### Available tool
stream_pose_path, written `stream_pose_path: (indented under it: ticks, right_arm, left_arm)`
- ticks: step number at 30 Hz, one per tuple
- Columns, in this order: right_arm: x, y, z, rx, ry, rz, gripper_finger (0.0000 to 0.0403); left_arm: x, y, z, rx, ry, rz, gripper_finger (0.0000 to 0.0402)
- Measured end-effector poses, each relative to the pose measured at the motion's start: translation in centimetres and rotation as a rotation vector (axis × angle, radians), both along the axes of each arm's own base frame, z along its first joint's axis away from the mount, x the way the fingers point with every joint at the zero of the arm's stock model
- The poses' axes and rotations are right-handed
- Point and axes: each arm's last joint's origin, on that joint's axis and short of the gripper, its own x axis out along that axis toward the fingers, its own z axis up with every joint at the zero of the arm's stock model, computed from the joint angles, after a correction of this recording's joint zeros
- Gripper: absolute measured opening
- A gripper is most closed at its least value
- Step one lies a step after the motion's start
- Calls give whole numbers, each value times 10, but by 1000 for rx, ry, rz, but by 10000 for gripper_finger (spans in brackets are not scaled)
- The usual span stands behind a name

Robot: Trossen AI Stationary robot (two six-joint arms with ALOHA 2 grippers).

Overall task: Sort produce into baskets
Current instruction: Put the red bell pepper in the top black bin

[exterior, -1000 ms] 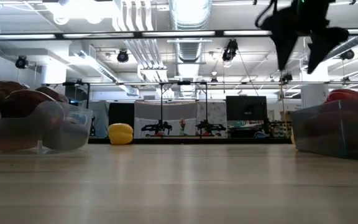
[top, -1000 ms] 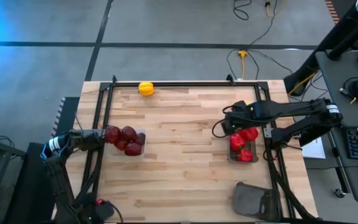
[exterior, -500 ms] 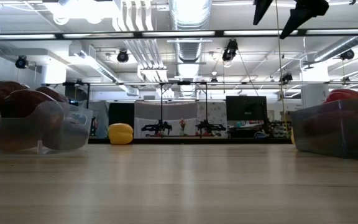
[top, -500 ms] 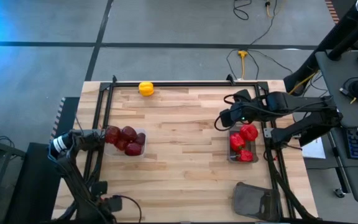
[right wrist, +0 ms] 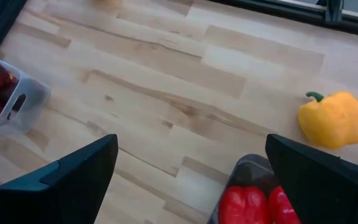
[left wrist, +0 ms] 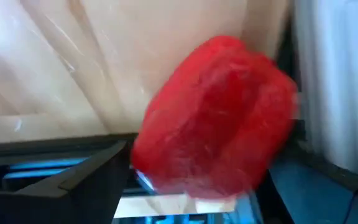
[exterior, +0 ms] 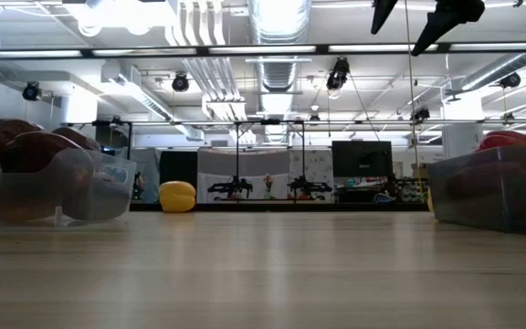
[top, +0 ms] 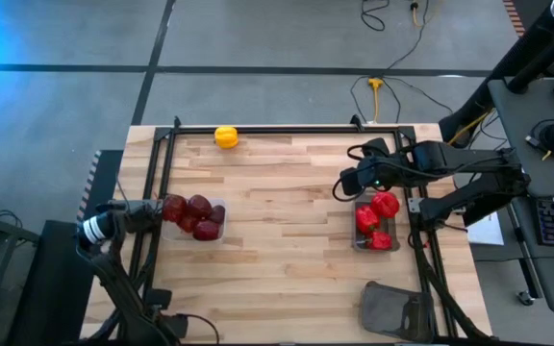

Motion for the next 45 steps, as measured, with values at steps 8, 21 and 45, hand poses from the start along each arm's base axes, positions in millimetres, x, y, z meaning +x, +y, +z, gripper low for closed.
stream_pose_path:
  ticks: [8, 21, 45]
  right_arm:
    - [0, 0, 0, 10, -4, -5, 400]
    - [1, 3, -1, 77, 9, 80, 400]
    - [3, 6, -2, 114, 31, 183, 400]
  left_arm:
    - [4, -3, -41, 64, 58, -109, 363]
    - [78, 17, -17, 166, -322, -157, 196]
    - [41, -3, 26, 170, -121, 66, 317]
